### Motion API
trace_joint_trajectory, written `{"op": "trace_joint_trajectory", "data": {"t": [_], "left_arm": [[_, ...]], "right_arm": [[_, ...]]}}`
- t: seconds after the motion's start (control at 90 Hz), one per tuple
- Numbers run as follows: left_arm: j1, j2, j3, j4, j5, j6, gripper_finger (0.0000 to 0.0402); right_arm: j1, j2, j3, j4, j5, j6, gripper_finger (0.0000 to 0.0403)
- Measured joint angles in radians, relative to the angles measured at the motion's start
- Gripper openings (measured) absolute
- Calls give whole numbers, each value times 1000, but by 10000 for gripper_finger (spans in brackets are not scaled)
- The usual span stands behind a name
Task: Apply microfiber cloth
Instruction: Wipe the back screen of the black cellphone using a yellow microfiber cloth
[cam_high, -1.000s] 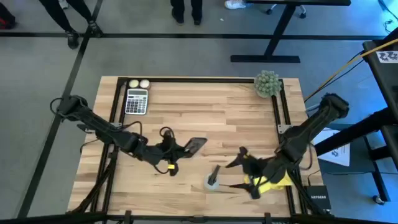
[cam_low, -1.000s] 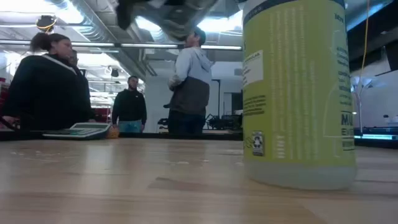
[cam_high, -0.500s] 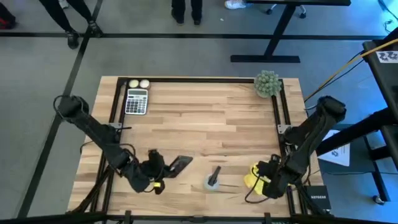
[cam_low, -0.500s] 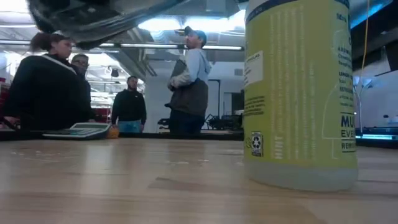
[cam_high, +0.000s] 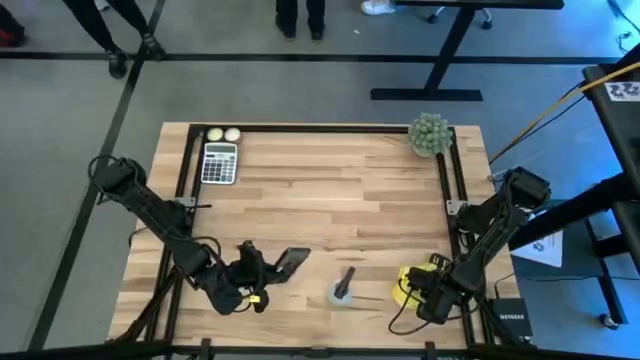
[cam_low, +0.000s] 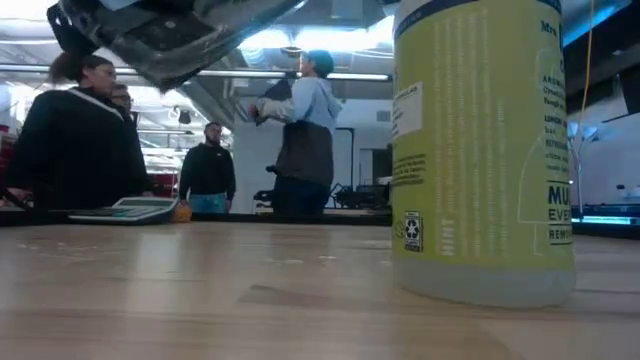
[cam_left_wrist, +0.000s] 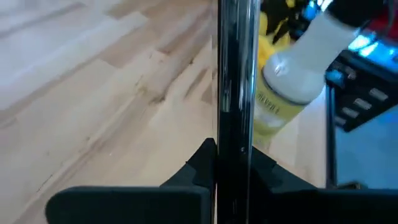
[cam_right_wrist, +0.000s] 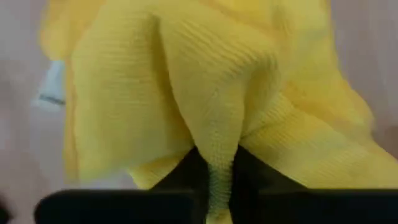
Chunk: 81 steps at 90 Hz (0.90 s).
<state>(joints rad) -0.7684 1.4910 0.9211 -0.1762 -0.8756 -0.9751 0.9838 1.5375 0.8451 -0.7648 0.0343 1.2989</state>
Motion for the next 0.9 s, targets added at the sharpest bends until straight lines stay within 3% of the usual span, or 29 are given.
{"op": "trace_joint_trajectory", "data": {"t": [0.178, 0.356, 0.511, 0.733, 0.9], "left_arm": [[-11, -8, 0, 121, -74, 112, 17], [28, -53, 0, 227, -110, 293, 17], [74, -83, 0, 311, -87, 418, 17], [153, -85, 0, 483, -40, 609, 17], [263, -85, 0, 594, 28, 717, 17]], "right_arm": [[-1, -74, 242, -96, 127, -149, 5], [-1, -85, 570, -321, 393, -339, 3], [-2, -86, 767, -355, 605, -560, 2], [-92, -83, 837, -188, 982, -1002, 1], [-259, -59, 786, 87, 942, -1269, 1]]}}
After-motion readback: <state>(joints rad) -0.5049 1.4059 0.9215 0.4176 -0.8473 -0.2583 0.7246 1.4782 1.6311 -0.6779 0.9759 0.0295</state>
